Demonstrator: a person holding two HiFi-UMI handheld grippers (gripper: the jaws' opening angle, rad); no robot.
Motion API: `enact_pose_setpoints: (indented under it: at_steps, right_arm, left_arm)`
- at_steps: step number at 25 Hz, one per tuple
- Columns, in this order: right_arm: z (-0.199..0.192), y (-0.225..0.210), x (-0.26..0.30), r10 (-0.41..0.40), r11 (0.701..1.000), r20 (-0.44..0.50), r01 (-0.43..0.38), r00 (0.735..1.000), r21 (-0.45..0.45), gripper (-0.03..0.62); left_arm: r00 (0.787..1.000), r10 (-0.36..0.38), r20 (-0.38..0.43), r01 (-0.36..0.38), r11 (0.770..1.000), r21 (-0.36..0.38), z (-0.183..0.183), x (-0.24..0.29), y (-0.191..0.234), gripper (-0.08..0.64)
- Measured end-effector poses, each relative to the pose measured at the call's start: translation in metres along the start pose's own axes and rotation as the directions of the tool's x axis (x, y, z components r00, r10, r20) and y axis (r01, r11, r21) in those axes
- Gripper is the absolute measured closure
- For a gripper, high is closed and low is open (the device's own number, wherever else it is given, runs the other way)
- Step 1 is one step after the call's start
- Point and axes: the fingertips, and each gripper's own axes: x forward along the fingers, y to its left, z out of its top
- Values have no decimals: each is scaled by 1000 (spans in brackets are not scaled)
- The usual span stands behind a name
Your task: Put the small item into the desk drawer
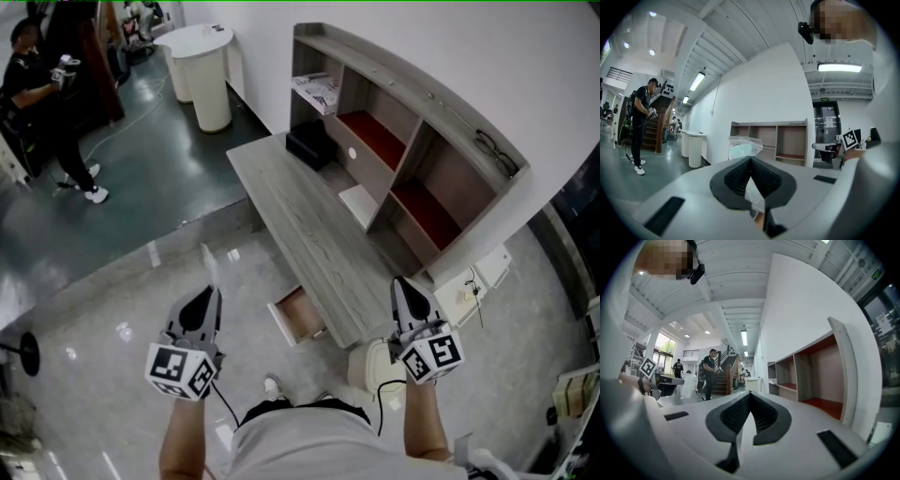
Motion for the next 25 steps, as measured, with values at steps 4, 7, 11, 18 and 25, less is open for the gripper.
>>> enact_pose_setpoints:
  at_steps: [4,7,11,18,25]
  right_arm:
    - [0,-5,-4,-20,1000,-3,20,1000,-4,571]
    - [1,-6,-9,-31,999,-7,31,999,-6,571]
    - [0,-7,-16,-34,999,-16,34,999,-3,571]
    - [-11,-6,-30,-51,998,-37,52,998,29,571]
    - [-7,-18,-39,-73,997,-41,74,996,18,571]
  left_arm:
    - [999,20,47,-20,1000,1,6,-18,6,541]
    - [997,48,66,-48,999,5,1,-35,15,541]
    - [992,100,78,-99,995,-7,-5,-54,22,542]
    - [977,185,104,-182,983,-35,-9,-89,22,541]
    - [970,234,67,-230,971,-61,-30,-106,15,541]
